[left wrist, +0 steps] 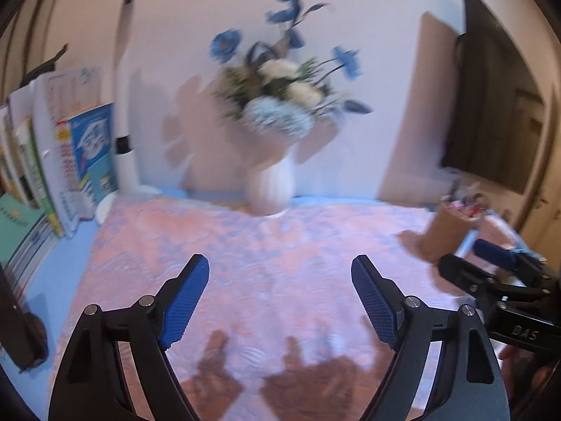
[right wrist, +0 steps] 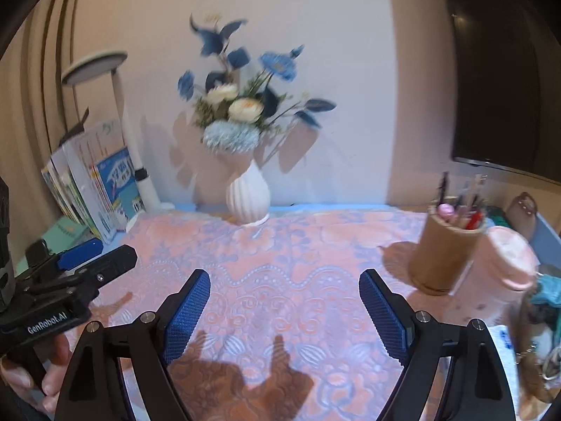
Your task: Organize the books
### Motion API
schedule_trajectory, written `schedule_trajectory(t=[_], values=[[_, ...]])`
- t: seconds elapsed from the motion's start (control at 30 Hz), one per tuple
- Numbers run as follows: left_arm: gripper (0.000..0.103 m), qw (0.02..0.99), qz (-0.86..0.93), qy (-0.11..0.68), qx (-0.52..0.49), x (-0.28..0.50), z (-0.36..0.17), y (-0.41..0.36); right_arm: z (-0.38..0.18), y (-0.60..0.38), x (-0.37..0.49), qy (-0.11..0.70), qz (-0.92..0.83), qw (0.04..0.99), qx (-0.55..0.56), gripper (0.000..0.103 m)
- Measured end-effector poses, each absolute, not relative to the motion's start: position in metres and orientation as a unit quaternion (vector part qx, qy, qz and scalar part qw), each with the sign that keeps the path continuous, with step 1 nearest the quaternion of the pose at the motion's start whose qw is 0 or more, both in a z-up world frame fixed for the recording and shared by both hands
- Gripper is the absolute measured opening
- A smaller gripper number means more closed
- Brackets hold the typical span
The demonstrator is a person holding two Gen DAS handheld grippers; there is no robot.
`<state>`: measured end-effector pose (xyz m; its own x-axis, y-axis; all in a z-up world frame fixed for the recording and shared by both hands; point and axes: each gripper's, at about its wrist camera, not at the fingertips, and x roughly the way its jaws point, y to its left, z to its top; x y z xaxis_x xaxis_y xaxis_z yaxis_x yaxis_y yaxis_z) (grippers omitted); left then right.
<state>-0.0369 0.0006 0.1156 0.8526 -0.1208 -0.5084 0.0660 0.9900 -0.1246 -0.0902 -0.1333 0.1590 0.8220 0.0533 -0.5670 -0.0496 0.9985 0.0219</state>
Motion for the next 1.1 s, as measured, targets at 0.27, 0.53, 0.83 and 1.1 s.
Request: schedule_trajectory(t=[0.27, 0.53, 0.83, 1.1], values=[[0.082, 0.948, -0.012, 0.311, -0.067, -0.002, 0.048, 0.013, 0.097, -0.130, -0.053, 0.318, 0.016, 0.948, -0.014, 0.086], [0.083, 0.940, -0.004, 0.338, -0.040, 0.006, 0.030, 0.004, 0.057, -0.140, -0.038, 0.355, 0.023, 0.934, 0.016, 0.086], [0.084, 0.936, -0.005, 0.352, -0.029, 0.010, 0.027, 0.000, 0.049, -0.144, -0.033, 0.367, 0.021, 0.930, 0.024, 0.087], [0.086, 0.933, -0.006, 0.359, -0.033, 0.012, 0.026, 0.000, 0.048, -0.142, -0.033, 0.367, 0.015, 0.930, 0.015, 0.093]])
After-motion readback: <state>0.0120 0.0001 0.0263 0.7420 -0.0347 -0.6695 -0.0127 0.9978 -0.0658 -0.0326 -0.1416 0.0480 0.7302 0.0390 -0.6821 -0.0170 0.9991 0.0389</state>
